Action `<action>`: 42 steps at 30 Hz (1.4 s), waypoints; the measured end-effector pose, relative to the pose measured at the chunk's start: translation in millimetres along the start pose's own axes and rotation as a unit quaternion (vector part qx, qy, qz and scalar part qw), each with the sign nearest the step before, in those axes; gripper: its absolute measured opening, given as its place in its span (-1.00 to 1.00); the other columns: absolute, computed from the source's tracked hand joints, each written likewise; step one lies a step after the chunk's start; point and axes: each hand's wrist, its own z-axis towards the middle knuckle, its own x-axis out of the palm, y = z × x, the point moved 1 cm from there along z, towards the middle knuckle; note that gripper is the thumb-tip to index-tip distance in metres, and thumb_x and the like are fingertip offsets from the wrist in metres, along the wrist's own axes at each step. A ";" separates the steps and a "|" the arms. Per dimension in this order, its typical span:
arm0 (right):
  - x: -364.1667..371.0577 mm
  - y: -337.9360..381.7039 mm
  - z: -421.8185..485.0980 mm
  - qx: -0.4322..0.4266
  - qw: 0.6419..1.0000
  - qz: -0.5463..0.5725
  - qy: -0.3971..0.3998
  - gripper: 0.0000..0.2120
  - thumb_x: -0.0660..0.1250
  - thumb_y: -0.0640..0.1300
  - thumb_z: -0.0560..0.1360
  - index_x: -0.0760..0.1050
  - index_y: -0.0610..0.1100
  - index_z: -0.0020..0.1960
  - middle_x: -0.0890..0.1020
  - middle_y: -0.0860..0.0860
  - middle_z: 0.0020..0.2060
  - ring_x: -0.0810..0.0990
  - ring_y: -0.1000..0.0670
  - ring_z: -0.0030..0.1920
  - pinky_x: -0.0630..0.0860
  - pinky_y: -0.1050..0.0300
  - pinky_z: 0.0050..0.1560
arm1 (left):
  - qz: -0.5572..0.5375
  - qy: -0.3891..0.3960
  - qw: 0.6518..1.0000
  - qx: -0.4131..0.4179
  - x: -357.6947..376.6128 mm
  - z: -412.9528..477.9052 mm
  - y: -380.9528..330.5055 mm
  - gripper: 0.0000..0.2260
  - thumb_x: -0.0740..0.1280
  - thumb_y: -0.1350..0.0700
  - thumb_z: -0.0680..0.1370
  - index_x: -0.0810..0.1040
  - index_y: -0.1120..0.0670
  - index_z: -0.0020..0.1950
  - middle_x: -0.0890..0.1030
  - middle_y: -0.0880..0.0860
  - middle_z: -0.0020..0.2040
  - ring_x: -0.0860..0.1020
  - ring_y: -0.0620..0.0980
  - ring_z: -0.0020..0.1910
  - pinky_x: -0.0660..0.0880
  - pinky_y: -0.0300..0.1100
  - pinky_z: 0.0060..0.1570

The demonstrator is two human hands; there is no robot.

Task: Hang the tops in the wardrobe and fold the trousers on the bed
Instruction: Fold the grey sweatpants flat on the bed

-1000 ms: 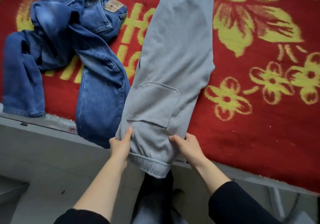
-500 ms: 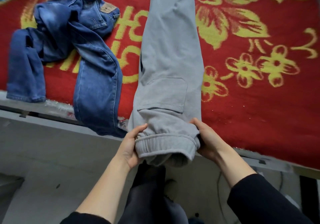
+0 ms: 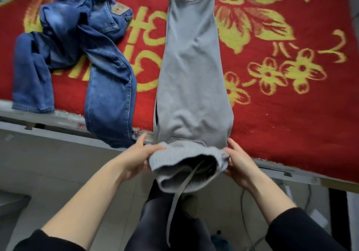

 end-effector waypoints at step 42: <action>95.3 343.0 318.2 -0.306 0.862 -0.403 -0.035 -0.16 0.36 -0.09 0.48 -0.09 -0.07 0.58 0.23 -0.03 0.51 0.19 0.02 0.50 0.12 0.09 0.51 | 0.456 -0.047 0.795 0.397 -2.0 342.3 -380.7 -0.44 0.03 -0.11 0.60 0.01 0.03 0.56 0.05 0.06 0.56 0.01 -0.03 0.54 -0.05 -0.11 0.50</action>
